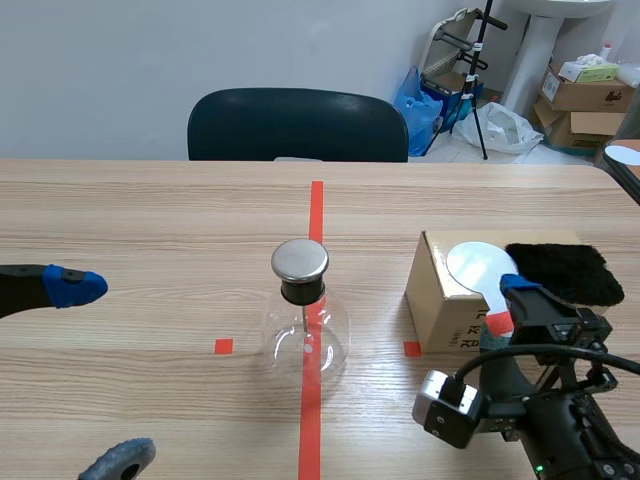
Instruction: Do the electroscope experiment
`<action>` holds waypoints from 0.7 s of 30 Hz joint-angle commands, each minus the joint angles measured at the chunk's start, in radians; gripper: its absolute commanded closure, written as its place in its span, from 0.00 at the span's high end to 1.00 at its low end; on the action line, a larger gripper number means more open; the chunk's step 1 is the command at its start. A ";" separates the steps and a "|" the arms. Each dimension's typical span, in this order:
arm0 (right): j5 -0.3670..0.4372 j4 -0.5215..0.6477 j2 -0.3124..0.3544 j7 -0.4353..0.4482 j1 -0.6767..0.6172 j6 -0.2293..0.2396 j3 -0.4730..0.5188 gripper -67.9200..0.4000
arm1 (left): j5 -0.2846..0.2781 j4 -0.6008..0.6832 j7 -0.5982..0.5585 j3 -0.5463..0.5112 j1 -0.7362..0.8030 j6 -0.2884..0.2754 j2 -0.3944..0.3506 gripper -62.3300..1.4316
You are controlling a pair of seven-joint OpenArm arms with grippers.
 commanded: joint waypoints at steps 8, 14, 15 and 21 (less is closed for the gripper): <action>0.014 0.009 0.005 0.002 0.011 -0.058 0.001 1.00 | -0.007 0.003 -0.019 -0.003 -0.003 -0.001 0.002 1.00; 0.014 0.009 0.005 0.002 0.011 -0.058 0.001 1.00 | -0.007 0.003 -0.019 -0.003 -0.003 -0.001 0.002 1.00; 0.013 0.009 0.005 0.002 0.011 -0.058 0.001 1.00 | -0.007 0.003 -0.019 -0.003 -0.003 -0.001 0.002 1.00; 0.010 0.009 0.005 0.002 0.011 -0.058 0.001 1.00 | -0.007 0.003 -0.019 -0.003 -0.003 -0.001 0.002 1.00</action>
